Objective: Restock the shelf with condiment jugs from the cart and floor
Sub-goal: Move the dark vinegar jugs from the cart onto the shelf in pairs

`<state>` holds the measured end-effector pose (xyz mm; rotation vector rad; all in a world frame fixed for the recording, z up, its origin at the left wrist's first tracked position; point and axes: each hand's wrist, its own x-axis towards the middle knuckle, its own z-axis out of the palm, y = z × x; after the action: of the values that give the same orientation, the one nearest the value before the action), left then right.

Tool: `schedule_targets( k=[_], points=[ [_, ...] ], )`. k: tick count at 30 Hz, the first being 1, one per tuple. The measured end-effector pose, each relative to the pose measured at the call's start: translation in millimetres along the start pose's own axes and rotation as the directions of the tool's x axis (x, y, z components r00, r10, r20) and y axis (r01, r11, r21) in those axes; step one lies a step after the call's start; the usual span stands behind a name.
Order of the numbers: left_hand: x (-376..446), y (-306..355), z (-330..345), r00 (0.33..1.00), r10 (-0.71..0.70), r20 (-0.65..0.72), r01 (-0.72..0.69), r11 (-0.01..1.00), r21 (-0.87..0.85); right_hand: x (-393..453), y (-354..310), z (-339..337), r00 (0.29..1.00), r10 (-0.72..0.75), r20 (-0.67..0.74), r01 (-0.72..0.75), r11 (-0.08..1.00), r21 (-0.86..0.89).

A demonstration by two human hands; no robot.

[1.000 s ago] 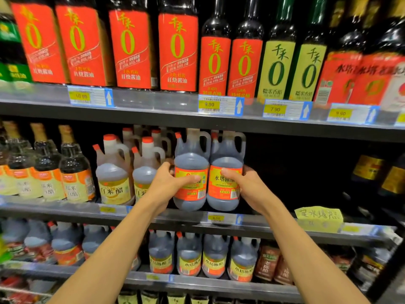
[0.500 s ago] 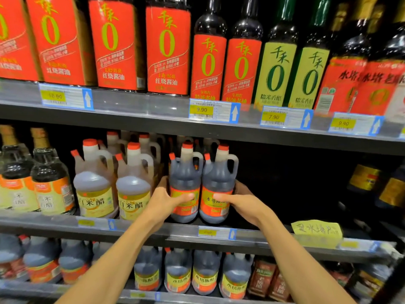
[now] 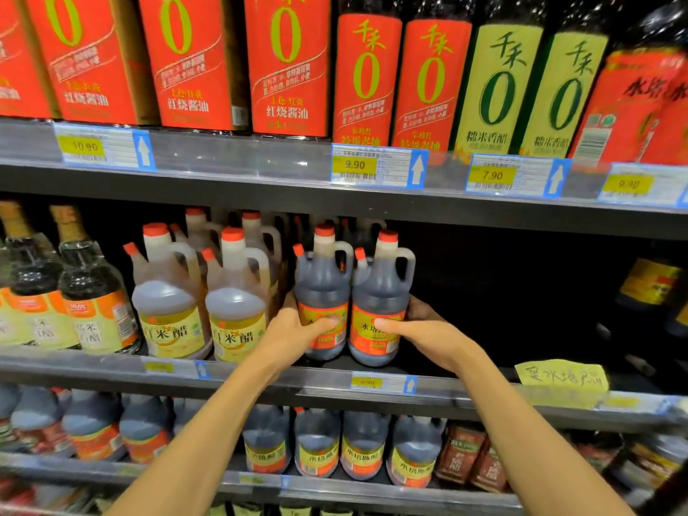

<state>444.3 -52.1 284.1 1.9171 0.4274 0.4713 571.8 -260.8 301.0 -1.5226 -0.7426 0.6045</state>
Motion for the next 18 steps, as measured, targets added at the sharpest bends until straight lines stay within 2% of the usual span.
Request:
schedule_targets(
  k=[3, 8, 13, 18],
  points=[
    [-15.1, 3.8, 2.9, 0.998, -0.064, -0.026, 0.069, 0.966, 0.248, -6.4, 2.6, 7.8, 0.981, 0.034, -0.189, -0.053, 0.994, -0.096],
    [-28.5, 8.5, 17.1, 0.977, 0.031, -0.211, 0.043, 0.942, 0.334, -15.4, 6.4, 26.2, 0.9, -0.051, -0.433, -0.098, 0.944, -0.316],
    [-36.6, 19.7, 28.9, 0.945, 0.031, -0.326, 0.1, 0.921, 0.377, -20.0, 8.4, 37.8, 0.863, -0.139, -0.486, -0.102, 0.894, -0.437],
    [-35.5, 19.7, 29.8, 0.946, -0.006, -0.325, 0.129, 0.925, 0.356, -17.8, 7.2, 39.0, 0.86, -0.149, -0.487, -0.115, 0.875, -0.47]
  ],
)
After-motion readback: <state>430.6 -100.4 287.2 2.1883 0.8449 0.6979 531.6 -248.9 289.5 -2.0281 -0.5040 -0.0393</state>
